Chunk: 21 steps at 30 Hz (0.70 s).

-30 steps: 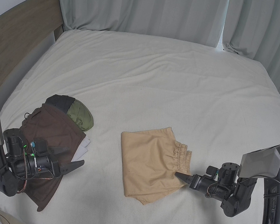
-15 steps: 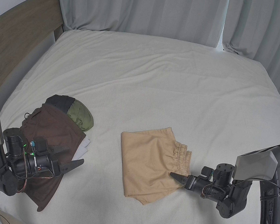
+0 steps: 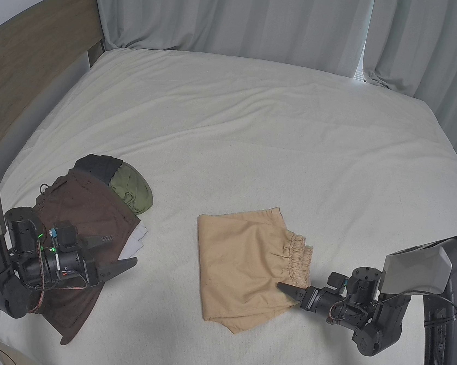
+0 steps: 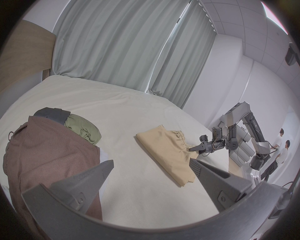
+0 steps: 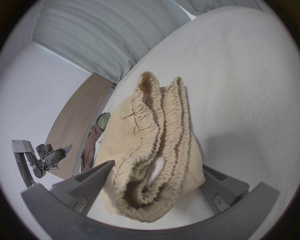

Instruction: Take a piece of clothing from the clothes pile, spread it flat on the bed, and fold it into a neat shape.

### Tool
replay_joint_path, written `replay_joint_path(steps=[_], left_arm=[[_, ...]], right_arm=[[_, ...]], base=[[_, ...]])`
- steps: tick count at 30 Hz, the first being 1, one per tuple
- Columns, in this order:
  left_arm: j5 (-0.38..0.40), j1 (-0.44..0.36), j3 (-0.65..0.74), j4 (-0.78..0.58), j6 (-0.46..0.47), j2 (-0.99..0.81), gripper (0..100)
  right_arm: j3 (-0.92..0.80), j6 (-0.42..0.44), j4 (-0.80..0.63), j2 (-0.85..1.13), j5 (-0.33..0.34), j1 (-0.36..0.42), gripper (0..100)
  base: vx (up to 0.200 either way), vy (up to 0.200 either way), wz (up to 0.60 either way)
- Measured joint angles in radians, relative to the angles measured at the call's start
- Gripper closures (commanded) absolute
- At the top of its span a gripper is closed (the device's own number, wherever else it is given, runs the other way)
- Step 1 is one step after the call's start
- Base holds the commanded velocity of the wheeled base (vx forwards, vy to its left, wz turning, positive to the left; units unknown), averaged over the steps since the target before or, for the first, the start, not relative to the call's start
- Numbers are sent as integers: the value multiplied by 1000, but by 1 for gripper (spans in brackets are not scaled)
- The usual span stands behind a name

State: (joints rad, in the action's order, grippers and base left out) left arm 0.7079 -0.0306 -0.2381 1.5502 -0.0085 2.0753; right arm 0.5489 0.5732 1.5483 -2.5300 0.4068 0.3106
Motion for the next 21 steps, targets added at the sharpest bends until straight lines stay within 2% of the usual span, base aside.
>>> replay_joint_path(steps=[21], left_arm=[[1,19,-7,0,-5,4,0]], right_arm=[[-26,3,-6,66,1,16,100]], base=[[0,0,0]])
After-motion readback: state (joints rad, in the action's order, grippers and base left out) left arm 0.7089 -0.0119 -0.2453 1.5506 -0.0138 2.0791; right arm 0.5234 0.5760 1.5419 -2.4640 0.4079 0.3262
